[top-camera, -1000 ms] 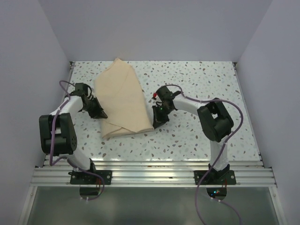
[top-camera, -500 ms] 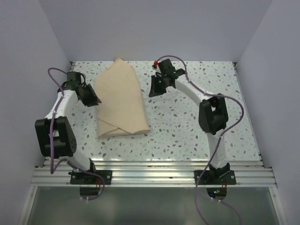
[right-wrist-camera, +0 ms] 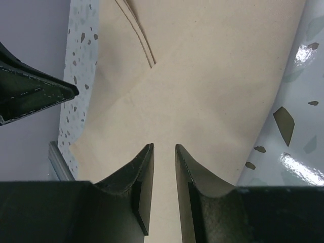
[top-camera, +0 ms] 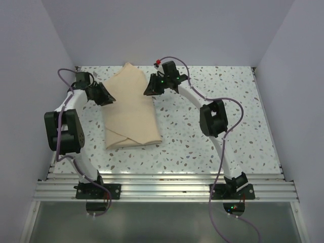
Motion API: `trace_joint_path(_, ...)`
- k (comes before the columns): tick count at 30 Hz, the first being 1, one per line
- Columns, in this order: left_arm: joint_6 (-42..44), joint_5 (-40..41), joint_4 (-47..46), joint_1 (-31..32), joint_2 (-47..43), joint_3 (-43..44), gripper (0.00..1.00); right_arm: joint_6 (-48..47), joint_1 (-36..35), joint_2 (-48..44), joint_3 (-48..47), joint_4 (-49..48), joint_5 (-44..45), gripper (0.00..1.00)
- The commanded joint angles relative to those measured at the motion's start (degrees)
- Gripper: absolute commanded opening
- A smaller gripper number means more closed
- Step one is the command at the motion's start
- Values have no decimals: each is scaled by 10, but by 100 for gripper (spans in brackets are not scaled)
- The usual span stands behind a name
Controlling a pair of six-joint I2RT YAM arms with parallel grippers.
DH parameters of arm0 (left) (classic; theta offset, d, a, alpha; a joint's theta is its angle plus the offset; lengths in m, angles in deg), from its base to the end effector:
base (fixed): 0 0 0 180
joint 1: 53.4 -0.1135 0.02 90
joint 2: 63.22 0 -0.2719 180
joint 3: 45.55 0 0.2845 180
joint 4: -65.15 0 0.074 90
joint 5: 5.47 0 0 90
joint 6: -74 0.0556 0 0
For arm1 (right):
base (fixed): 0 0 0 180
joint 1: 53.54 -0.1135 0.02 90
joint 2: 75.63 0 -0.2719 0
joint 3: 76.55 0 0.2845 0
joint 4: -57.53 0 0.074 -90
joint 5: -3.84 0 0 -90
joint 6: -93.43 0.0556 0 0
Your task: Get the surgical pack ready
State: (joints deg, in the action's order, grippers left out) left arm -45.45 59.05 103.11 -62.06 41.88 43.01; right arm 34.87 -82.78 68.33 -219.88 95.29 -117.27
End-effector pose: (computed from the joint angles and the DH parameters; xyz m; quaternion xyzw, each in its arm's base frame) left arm 0.4343 0.0420 0.1939 -0.2397 0.9000 -0.2602 0.2546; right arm 0.5267 0.3277 0.1948 -0.1001 0.8694 0.4202 0.2400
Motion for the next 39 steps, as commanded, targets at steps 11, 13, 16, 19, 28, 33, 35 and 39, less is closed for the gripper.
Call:
trace_joint_path(11, 42, 176, 174, -3, -124, -34, 47, 35, 0, -52, 44, -30, -20, 39)
trace_joint_path(13, 38, 174, 180, -2, -157, -72, 47, 34, 1, -81, 87, -40, -14, 39)
trace_joint_path(16, 25, 160, 166, -3, -189, -121, 49, 28, 1, -95, 107, -41, -15, 39)
trace_joint_path(19, 20, 148, 158, -1, -184, -139, 49, 16, 1, -102, 111, -29, -17, 39)
trace_joint_path(28, 18, 155, 143, 16, -165, -156, 45, 7, 14, -128, 143, -30, -17, 38)
trace_joint_path(33, 24, 150, 135, 17, -142, -149, 33, 7, 19, -131, 147, -32, -17, 38)
trace_joint_path(35, 26, 146, 136, 17, -133, -142, 26, 8, 20, -130, 149, -32, -16, 38)
trace_joint_path(39, 26, 140, 138, 19, -140, -123, 0, 8, 23, -129, 148, -30, -14, 38)
